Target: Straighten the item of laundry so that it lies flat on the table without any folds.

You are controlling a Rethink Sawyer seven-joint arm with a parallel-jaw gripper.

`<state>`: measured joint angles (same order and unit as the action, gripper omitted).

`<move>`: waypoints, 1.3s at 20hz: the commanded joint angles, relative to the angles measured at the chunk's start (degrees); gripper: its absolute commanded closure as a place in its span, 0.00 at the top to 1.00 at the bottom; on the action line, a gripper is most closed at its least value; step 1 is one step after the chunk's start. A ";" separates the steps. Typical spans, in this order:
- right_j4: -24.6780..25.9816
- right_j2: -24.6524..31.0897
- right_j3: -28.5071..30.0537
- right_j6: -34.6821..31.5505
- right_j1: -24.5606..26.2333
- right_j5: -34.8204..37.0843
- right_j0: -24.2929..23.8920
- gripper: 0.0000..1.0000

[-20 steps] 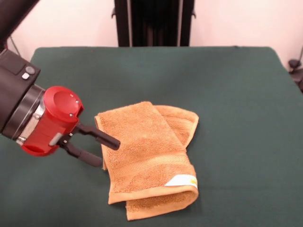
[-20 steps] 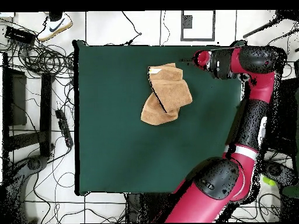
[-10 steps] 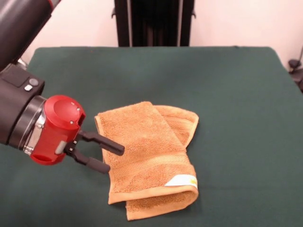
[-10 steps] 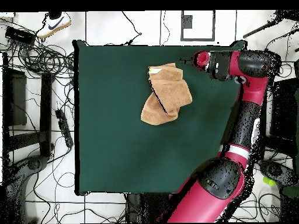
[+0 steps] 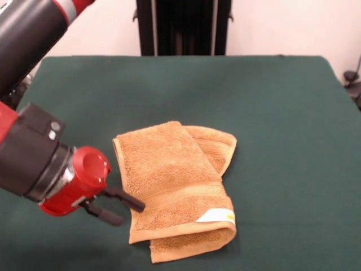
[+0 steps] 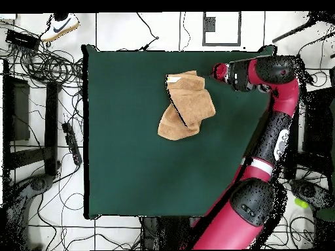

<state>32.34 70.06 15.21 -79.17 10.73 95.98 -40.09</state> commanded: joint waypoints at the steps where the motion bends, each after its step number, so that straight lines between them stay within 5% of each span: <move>1: 31.33 28.92 -6.86 18.78 2.02 10.31 -0.83 1.00; 8: 51.28 48.75 -10.92 25.21 4.70 13.72 -2.23 1.00; 17: 61.57 65.63 -14.72 17.25 7.96 22.06 -2.36 1.00; 21: 62.72 67.83 -14.94 18.46 8.83 22.97 -2.42 1.00; 26: 64.04 62.06 -12.24 27.19 7.85 21.36 -3.37 1.00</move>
<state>89.81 131.03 8.07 -73.19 18.26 115.03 -44.31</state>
